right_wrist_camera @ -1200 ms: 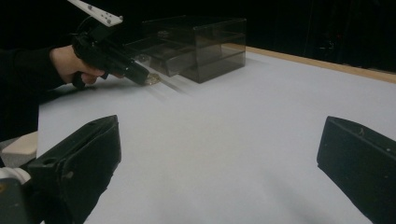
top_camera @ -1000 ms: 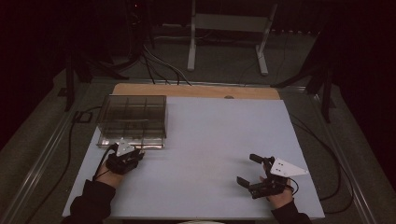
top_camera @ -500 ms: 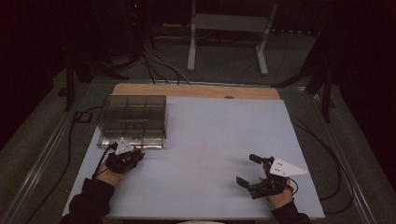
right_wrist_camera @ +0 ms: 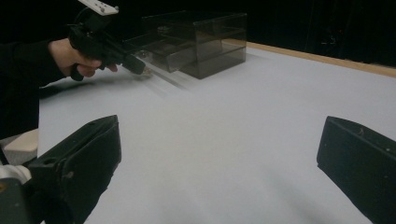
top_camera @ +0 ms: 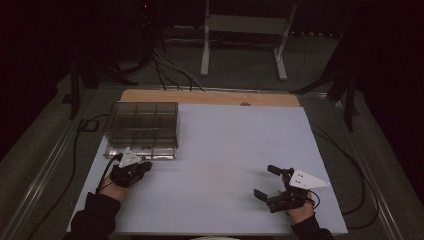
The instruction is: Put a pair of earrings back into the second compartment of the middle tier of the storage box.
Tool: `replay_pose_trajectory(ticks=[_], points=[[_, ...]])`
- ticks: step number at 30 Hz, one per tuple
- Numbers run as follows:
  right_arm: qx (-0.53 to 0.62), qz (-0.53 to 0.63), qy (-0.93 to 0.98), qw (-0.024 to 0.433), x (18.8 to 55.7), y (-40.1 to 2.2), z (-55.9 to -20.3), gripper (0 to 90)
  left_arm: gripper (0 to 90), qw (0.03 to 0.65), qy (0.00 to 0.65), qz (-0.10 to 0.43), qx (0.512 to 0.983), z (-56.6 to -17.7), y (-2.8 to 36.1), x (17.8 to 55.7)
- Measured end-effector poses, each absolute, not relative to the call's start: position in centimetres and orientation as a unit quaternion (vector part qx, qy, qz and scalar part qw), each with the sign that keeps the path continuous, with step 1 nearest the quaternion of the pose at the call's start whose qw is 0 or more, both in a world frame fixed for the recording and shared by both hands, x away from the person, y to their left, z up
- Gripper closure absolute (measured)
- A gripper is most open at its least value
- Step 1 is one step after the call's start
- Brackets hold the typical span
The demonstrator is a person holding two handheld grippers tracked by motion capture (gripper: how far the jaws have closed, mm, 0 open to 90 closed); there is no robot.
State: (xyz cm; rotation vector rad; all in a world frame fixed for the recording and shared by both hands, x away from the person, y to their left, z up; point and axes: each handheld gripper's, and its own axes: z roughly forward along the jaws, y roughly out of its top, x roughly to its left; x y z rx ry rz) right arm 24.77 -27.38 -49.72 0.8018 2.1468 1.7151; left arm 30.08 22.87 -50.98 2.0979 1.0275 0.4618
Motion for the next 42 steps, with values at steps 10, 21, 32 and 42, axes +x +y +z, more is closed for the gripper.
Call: replay_pose_trajectory(ticks=[10, 21, 32, 42], points=[[0.278, 0.593, 0.743, 0.14, 24.8, -27.4, -49.7, 0.0, 87.2, 0.391, 0.396, 0.168, 0.814, -50.6, 23.1, 29.9], [0.278, 0.594, 0.742, 0.14, 24.8, -27.4, -49.7, 0.0, 87.2, 0.398, 0.4, 0.177, 0.807, -50.3, 23.3, 29.9], [0.279, 0.594, 0.741, 0.139, 24.8, -27.5, -49.7, 0.0, 89.5, 0.404, 0.396, 0.181, 0.804, -49.2, 23.4, 29.4], [0.28, 0.595, 0.74, 0.139, 24.8, -27.5, -49.7, 0.0, 90.0, 0.411, 0.393, 0.179, 0.803, -48.4, 23.0, 29.0]])
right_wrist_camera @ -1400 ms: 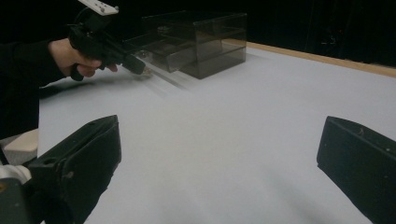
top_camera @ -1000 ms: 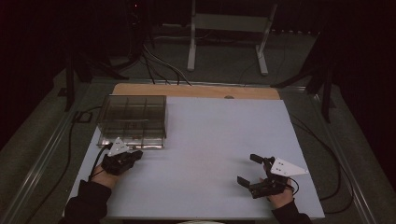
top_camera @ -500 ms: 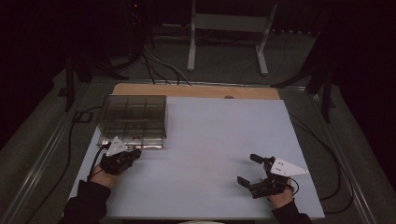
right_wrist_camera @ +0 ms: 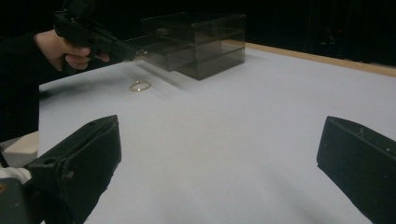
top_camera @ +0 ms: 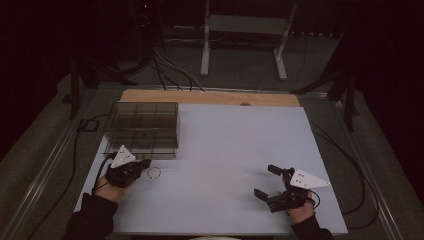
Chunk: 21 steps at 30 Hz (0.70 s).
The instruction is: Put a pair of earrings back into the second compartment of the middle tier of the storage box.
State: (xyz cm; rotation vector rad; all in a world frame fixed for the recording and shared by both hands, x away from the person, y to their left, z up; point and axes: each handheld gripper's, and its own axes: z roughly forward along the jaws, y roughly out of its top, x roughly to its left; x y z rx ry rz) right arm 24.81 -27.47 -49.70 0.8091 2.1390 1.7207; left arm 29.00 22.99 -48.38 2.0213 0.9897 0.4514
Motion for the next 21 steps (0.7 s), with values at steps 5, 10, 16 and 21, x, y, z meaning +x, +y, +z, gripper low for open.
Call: replay_pose_trajectory(ticks=[5, 10, 16, 21], points=[[0.281, 0.596, 0.739, 0.139, 24.8, -27.5, -49.7, 0.0, 90.0, 0.417, 0.378, 0.169, 0.809, -47.8, 22.5, 28.2], [0.281, 0.594, 0.741, 0.139, 24.8, -27.4, -49.7, 0.0, 90.0, 0.417, 0.376, 0.166, 0.811, -47.6, 22.4, 27.8], [0.282, 0.595, 0.74, 0.138, 24.9, -27.5, -49.8, 0.0, 90.0, 0.432, 0.364, 0.166, 0.808, -46.4, 22.5, 26.7], [0.279, 0.595, 0.741, 0.138, 24.8, -27.3, -49.7, 0.0, 90.0, 0.442, 0.349, 0.177, 0.807, -44.8, 22.5, 26.4]])
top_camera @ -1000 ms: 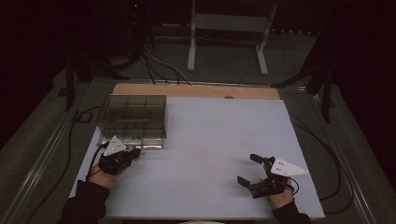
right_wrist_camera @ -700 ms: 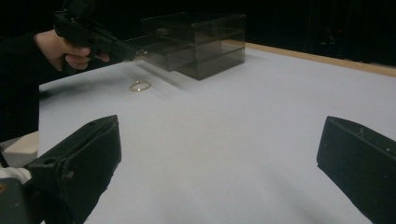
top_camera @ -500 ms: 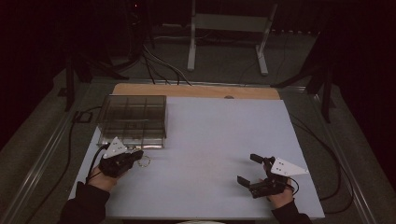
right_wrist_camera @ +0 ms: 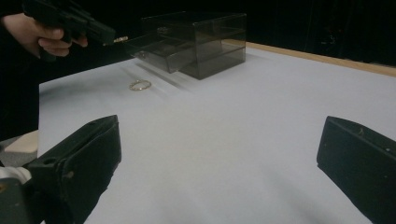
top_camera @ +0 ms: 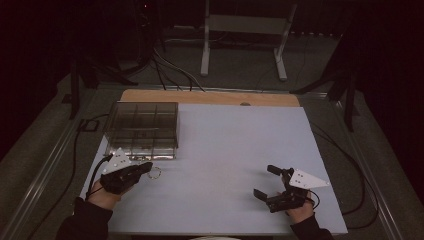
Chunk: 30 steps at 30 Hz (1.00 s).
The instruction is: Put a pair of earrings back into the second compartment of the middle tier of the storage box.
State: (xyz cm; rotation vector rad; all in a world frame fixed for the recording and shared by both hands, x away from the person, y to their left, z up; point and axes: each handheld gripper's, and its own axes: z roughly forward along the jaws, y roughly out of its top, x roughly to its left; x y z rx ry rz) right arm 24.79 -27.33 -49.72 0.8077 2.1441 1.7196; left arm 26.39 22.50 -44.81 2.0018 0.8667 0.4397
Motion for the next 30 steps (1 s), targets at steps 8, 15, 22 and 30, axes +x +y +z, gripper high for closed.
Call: replay_pose_trajectory(ticks=[8, 15, 22, 30], points=[[0.279, 0.596, 0.74, 0.139, 24.7, -27.3, -49.7, 0.0, 90.0, 0.454, 0.356, 0.194, 0.794, -43.2, 23.3, 27.8], [0.28, 0.596, 0.74, 0.138, 24.7, -27.4, -49.7, 0.0, 90.0, 0.461, 0.373, 0.207, 0.778, -42.8, 24.0, 29.7], [0.279, 0.596, 0.74, 0.138, 24.7, -27.4, -49.7, 0.0, 90.0, 0.462, 0.397, 0.204, 0.766, -43.7, 24.8, 31.4], [0.279, 0.597, 0.74, 0.138, 24.7, -27.4, -49.6, 0.0, 90.0, 0.449, 0.419, 0.189, 0.767, -45.7, 25.0, 33.1]])
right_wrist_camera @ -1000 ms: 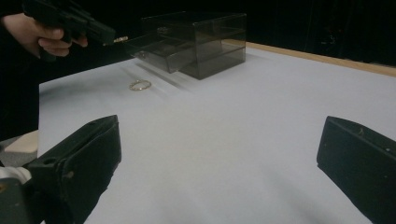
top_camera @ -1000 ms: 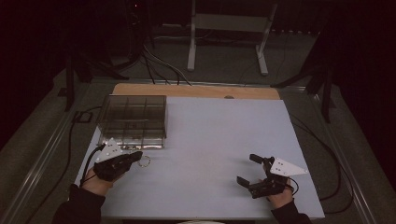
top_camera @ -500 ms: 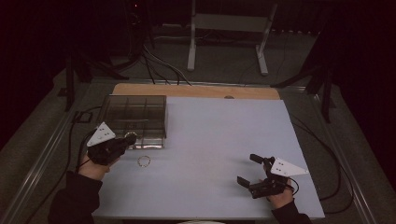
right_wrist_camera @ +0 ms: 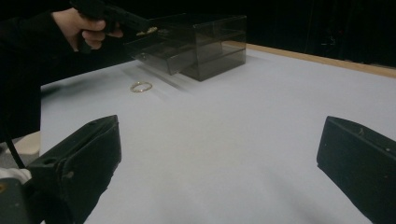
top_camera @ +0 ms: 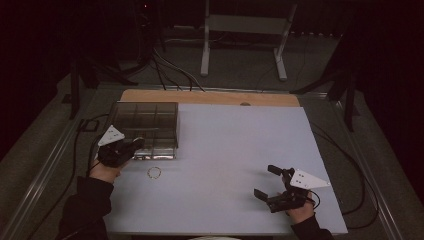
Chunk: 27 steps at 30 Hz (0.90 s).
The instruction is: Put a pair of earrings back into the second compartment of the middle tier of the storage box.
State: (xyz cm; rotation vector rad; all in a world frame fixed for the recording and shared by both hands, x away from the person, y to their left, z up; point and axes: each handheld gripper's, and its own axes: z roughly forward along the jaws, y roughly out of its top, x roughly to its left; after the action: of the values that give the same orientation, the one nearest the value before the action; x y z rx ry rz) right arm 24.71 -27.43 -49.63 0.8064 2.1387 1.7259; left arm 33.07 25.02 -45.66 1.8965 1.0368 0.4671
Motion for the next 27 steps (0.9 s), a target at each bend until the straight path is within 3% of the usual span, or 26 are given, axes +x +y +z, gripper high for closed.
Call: replay_pose_trajectory(ticks=[15, 16, 17, 25, 27], points=[[0.279, 0.595, 0.741, 0.137, 24.8, -27.4, -49.7, 0.0, 87.8, 0.438, 0.434, 0.186, 0.765, -47.7, 25.5, 34.5], [0.281, 0.595, 0.74, 0.137, 24.8, -27.5, -49.7, 0.0, 82.9, 0.44, 0.43, 0.188, 0.766, -47.7, 25.5, 34.4], [0.281, 0.597, 0.739, 0.137, 24.8, -27.5, -49.7, 0.0, 71.3, 0.446, 0.429, 0.192, 0.762, -47.5, 25.5, 34.3], [0.279, 0.595, 0.741, 0.137, 24.7, -27.4, -49.7, 0.0, 42.4, 0.459, 0.429, 0.204, 0.751, -46.2, 25.5, 33.2], [0.281, 0.596, 0.74, 0.136, 24.8, -27.4, -49.7, 0.0, 39.2, 0.46, 0.433, 0.202, 0.749, -45.9, 25.6, 33.0]])
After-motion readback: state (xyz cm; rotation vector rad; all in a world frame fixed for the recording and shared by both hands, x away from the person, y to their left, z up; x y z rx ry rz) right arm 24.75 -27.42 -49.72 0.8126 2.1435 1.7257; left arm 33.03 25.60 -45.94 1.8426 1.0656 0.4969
